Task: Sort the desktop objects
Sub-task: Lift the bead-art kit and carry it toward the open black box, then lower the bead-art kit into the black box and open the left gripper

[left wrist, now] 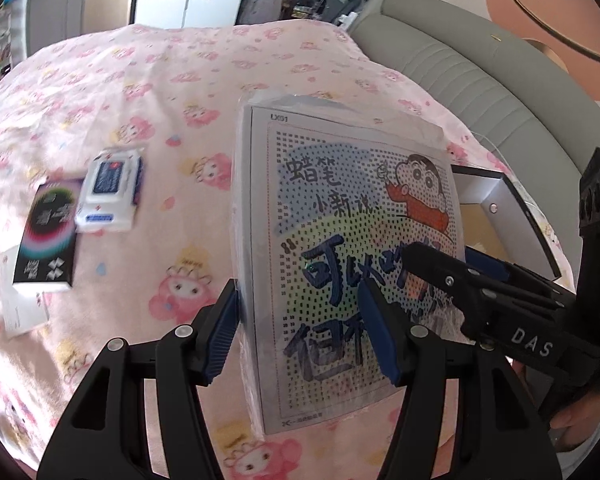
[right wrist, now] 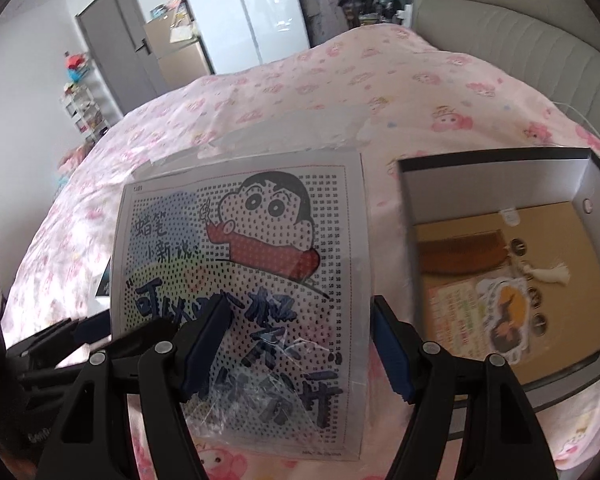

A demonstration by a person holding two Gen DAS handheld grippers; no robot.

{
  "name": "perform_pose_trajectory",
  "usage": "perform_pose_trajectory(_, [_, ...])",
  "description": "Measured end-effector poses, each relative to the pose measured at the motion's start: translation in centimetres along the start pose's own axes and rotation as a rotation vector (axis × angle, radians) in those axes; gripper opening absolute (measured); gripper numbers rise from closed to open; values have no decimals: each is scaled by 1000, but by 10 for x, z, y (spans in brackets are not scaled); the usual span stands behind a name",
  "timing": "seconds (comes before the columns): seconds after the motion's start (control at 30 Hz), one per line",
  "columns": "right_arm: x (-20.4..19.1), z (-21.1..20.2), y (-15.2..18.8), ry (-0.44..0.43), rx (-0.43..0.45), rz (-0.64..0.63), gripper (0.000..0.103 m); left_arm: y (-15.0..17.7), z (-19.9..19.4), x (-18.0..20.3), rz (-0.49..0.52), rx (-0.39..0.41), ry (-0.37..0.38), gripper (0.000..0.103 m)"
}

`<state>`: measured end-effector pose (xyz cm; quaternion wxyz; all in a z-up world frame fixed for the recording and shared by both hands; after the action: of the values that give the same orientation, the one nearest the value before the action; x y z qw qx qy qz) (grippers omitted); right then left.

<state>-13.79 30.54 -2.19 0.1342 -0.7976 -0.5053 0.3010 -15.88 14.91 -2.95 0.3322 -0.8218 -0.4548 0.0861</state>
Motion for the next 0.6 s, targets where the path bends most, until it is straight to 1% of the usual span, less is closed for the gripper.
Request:
perform_pose_trajectory(0.1, [16,-12,-14,28,34,7,68,-17,8,18,27,-4,27,61])
perform_pose_trajectory(0.33, [64,-37,-45,110,73,60,68,-50,37,67,90,-32,111,61])
perform_pose_trajectory(0.6, [129,-52,-67,179,77,123,68,-76,73,126,128,-58,185,61])
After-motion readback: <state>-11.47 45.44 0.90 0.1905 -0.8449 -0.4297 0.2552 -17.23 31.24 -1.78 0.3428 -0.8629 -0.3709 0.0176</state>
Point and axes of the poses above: each gripper's, at about its wrist camera, not at the fingertips, and z roughly the way its jaws point, x to its right, y to its underside, the point moved 2 cm from there along z, roughly the way its jaws point, and after that the axes turned 15 degrees about z, right-handed, at the moved point
